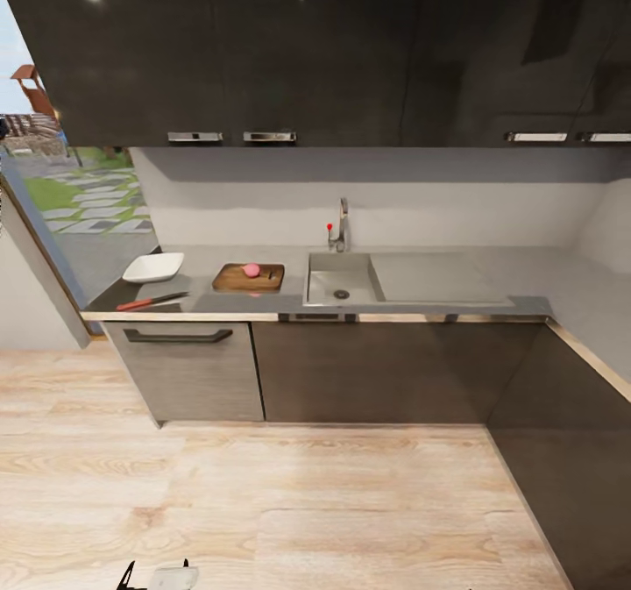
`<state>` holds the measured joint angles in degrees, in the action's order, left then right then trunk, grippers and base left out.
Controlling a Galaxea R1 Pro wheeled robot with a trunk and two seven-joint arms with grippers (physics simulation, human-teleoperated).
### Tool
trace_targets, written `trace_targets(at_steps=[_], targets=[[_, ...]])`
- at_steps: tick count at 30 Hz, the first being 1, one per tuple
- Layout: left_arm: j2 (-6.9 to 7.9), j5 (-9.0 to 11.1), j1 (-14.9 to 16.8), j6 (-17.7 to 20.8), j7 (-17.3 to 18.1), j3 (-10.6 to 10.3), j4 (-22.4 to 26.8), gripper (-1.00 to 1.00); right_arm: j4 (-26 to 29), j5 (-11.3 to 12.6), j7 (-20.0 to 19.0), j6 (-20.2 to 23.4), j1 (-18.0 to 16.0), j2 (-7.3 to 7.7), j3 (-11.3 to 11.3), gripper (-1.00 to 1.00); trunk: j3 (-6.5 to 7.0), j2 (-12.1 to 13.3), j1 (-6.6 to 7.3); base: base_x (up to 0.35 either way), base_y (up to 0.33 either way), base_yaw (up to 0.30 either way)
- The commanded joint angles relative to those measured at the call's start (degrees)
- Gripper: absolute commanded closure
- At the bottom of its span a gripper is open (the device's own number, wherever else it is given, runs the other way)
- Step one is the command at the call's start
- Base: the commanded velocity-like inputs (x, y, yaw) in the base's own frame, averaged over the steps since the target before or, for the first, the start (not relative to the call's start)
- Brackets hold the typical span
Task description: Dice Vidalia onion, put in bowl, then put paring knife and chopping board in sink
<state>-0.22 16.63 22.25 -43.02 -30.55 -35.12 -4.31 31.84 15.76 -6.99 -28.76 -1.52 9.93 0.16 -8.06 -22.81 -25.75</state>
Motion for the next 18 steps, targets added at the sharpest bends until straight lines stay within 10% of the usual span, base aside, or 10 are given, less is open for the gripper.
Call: trace_targets(at_steps=[1,18], targets=[[-0.04,0.33,0.07,-0.22,-0.13,-0.48,-0.17,-1.00,-0.03,0.60,-0.48,-0.16,-0.05,0.01,0.02,-1.00,-0.02,-0.11,-0.04,0.000,0.000,0.057],[-0.04,0.33,0.07,-0.22,-0.13,-0.48,-0.15,-1.00,-0.48,0.59,-0.48,-0.16,-0.04,0.05,0.02,-1.00,1.50,-0.11,-0.04,0.000,0.000,0.069]])
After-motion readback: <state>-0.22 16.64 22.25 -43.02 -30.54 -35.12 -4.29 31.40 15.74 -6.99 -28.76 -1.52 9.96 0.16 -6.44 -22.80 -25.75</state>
